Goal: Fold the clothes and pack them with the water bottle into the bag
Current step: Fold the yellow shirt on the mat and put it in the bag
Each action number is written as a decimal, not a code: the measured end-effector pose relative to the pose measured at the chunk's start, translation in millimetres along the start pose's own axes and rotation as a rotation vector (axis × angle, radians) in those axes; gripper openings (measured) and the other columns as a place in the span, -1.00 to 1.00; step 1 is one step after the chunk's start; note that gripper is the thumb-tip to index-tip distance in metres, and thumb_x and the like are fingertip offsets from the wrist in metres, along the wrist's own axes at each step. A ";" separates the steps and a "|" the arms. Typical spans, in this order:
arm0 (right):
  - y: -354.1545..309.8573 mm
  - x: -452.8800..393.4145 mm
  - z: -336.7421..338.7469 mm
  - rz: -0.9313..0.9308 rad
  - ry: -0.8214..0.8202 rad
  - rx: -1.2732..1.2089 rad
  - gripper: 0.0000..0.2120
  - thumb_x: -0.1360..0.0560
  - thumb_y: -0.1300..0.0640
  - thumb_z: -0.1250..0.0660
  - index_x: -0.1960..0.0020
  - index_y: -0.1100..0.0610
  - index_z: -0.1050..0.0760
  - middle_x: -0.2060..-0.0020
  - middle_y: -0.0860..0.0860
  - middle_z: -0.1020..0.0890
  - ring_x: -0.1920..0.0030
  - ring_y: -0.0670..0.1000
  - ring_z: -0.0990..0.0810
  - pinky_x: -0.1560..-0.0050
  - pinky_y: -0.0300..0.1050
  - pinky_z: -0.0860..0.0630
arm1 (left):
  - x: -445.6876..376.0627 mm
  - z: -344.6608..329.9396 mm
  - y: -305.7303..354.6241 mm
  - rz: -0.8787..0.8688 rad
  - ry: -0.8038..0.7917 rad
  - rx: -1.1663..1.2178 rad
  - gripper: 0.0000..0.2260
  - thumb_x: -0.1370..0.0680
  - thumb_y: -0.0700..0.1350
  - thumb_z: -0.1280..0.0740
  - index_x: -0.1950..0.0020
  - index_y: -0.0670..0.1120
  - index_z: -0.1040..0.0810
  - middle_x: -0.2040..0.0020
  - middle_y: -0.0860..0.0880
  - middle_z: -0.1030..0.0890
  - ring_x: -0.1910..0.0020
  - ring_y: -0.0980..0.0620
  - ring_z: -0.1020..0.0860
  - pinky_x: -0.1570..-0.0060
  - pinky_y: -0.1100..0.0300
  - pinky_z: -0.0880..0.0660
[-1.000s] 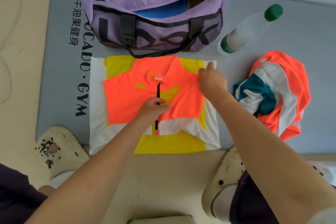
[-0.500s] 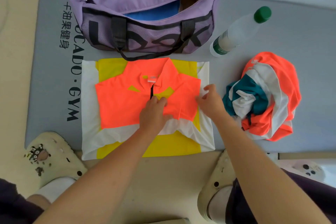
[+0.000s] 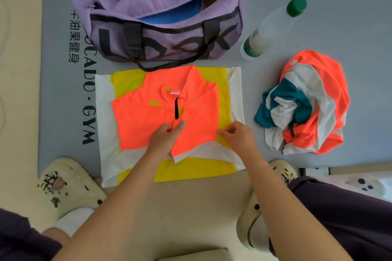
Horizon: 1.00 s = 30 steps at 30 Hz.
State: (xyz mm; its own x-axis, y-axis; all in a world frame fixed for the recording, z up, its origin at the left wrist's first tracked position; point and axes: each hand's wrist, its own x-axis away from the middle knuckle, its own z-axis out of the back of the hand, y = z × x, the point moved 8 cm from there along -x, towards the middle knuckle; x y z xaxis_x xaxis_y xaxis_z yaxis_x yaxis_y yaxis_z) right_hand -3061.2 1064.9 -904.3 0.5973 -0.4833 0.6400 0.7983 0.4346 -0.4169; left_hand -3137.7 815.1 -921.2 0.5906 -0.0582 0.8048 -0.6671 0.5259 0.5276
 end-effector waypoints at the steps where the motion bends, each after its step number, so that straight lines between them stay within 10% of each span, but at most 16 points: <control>1: -2.2 1.1 -0.7 0.010 0.001 0.004 -0.73 -0.46 -0.02 -0.46 0.13 0.19 -0.51 0.27 0.03 -0.53 0.28 0.02 -0.45 0.23 -0.02 -0.45 | 0.3 -0.8 3.0 -0.053 0.030 -0.096 -0.61 -0.37 0.28 -0.45 0.28 -0.03 -0.50 0.38 0.14 -0.54 0.37 0.17 -0.51 0.36 0.17 -0.36; 4: -9.3 4.1 -6.4 0.034 -0.011 0.041 -0.73 -0.45 -0.02 -0.45 0.15 0.18 -0.49 0.28 0.03 -0.52 0.28 0.02 -0.45 0.24 -0.02 -0.43 | 0.7 -5.8 9.6 -0.135 0.077 -0.314 -0.81 -0.43 0.02 -0.49 0.13 -0.04 -0.56 0.18 0.00 -0.62 0.19 -0.02 -0.57 0.18 0.08 -0.46; 7: -7.1 3.2 -6.8 0.038 0.003 0.049 -0.73 -0.48 0.07 -0.42 0.28 0.12 -0.39 0.35 0.01 -0.45 0.31 0.04 -0.40 0.35 -0.09 -0.30 | 2.6 -12.3 8.6 0.001 -0.087 0.184 -0.86 -0.55 -0.11 -0.40 -0.06 -0.14 -0.61 0.04 -0.16 -0.65 0.06 -0.10 -0.60 0.03 -0.04 -0.54; 14: 10.7 3.3 7.7 0.009 0.082 -0.023 -0.74 -0.52 0.06 -0.37 0.25 0.18 -0.44 0.36 0.08 -0.53 0.32 0.06 -0.45 0.34 -0.10 -0.34 | 0.3 8.9 -1.6 0.078 0.074 0.443 -0.83 -0.63 -0.05 -0.29 0.06 -0.12 -0.58 0.27 -0.06 -0.60 0.44 0.08 -0.58 0.57 0.27 -0.48; 20: 17.3 13.8 -4.7 0.027 -0.010 0.177 -0.65 -0.41 -0.12 -0.46 0.20 0.13 -0.44 0.36 -0.01 -0.50 0.33 0.00 -0.43 0.30 -0.06 -0.38 | -5.4 -6.3 3.3 0.023 -0.056 0.202 -0.78 -0.63 -0.04 -0.28 -0.26 -0.03 -0.52 -0.14 -0.09 -0.61 -0.05 -0.08 -0.62 0.06 0.02 -0.62; 25: 31.7 9.2 -3.5 -0.021 -0.157 0.274 -0.74 -0.45 -0.05 -0.45 0.26 0.06 -0.45 0.29 -0.03 -0.52 0.25 0.00 -0.48 0.32 -0.14 -0.34 | -6.2 0.6 5.8 -0.013 -0.028 0.008 -0.84 -0.63 -0.10 -0.23 -0.20 0.02 -0.46 0.07 -0.06 -0.61 0.44 -0.11 -0.65 0.41 0.09 -0.61; 30: 31.1 -0.8 11.2 -0.049 -0.265 0.447 -0.79 -0.47 -0.02 -0.42 0.21 0.09 -0.50 0.31 -0.02 -0.50 0.22 0.01 -0.51 0.26 -0.16 -0.37 | -6.5 8.9 6.7 -0.055 0.025 0.069 -0.90 -0.47 -0.07 -0.47 0.09 0.07 -0.58 0.15 0.05 -0.65 0.39 0.12 -0.66 0.45 0.28 -0.53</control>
State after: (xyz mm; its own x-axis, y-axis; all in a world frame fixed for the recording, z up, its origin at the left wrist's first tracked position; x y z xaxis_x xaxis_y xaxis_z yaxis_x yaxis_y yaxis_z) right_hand -3037.8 1087.3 -910.5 0.4738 -0.3273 0.8175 0.6794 0.7266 -0.1029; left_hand -3150.0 811.5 -920.5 0.6382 -0.0637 0.7672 -0.6624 0.4623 0.5895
